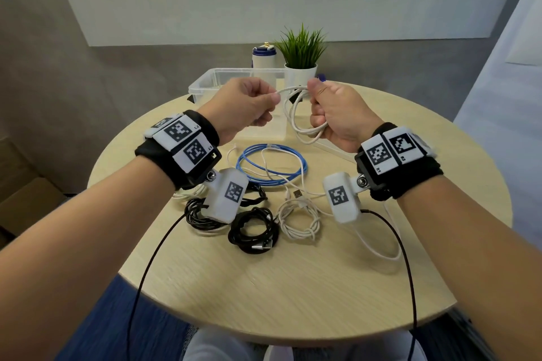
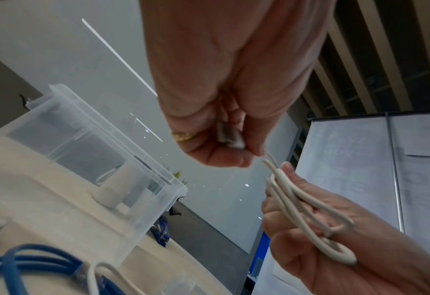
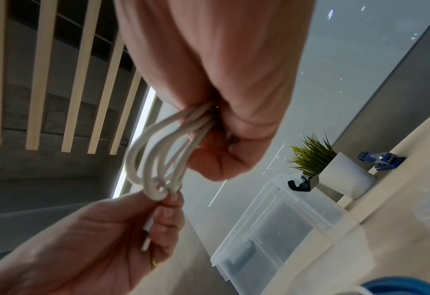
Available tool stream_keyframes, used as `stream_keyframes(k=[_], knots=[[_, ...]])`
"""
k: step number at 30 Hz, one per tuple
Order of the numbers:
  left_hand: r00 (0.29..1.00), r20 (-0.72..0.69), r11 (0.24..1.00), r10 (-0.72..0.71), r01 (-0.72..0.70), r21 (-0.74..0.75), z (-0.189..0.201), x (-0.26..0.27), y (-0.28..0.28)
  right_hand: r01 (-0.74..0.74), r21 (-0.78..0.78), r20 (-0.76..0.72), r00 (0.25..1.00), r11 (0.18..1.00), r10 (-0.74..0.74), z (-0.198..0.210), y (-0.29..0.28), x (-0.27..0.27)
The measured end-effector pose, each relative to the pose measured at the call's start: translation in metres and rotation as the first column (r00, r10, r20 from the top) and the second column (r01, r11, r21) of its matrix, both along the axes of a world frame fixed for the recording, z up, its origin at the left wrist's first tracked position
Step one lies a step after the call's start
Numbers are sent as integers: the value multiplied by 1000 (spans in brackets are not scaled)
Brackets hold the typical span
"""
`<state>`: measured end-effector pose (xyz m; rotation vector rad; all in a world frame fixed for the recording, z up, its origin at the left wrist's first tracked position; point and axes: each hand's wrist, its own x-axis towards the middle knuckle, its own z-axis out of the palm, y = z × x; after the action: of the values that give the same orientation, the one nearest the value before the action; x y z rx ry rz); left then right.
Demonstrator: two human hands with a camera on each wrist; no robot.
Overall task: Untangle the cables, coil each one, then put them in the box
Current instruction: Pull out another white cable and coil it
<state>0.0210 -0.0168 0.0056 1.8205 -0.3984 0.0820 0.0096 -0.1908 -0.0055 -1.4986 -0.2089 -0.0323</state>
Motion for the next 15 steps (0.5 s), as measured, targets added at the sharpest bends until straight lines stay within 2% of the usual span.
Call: stream_keyframes(k=[4, 10, 13, 15], knots=[[991, 70, 994, 111, -111, -11, 1, 7, 3, -37, -45, 35, 999, 998, 39, 0, 3, -2], [980, 83, 982, 182, -185, 35, -6, 10, 4, -181, -79, -7, 983, 980, 181, 2, 4, -6], [967, 152, 947, 206, -236, 219, -12, 9, 6, -226, -89, -7, 974, 970, 226, 4, 4, -8], [972, 169, 907, 166, -218, 360, -15, 8, 8, -216, -77, 0, 976, 973, 217, 4, 4, -6]])
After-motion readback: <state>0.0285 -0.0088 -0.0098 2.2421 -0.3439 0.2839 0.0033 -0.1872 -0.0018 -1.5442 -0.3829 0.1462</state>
